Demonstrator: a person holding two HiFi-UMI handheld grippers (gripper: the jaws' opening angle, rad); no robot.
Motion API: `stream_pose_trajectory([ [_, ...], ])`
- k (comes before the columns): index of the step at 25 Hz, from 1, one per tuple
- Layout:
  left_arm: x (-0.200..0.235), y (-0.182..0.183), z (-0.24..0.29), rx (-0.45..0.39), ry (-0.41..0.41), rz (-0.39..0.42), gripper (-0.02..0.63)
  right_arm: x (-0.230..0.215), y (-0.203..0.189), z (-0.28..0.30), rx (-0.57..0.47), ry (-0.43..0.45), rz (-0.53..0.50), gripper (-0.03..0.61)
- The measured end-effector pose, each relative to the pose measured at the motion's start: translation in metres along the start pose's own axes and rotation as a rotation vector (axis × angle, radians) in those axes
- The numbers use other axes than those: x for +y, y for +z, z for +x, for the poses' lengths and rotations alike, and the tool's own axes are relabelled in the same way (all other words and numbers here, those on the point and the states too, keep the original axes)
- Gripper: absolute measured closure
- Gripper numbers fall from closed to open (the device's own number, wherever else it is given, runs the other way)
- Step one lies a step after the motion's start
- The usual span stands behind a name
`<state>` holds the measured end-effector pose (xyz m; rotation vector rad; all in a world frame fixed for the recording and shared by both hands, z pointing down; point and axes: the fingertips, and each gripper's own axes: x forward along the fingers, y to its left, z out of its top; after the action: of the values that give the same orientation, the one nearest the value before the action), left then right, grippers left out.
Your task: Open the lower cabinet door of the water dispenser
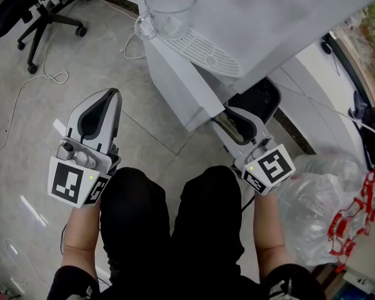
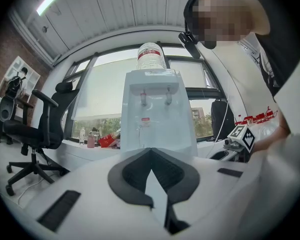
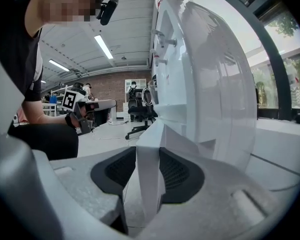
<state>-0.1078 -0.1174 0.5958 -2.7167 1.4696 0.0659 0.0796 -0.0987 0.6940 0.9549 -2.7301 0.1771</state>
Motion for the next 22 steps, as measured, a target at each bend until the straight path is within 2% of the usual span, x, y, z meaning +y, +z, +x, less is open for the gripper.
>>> stream_pose_trajectory([
  [6,0.0,-0.003,0.0,0.003,0.002,-0.004,0.606,0.011,0.001,0.001,0.015,0.056,-0.034,0.453],
  [10,0.003,-0.006,-0.003,0.009,0.011,-0.007,0.606,0.014,0.004,0.001,0.009,0.077,-0.047,0.507],
  [22,0.007,-0.01,-0.008,0.014,0.02,-0.01,0.606,0.034,0.005,0.008,0.035,0.164,-0.098,0.531],
])
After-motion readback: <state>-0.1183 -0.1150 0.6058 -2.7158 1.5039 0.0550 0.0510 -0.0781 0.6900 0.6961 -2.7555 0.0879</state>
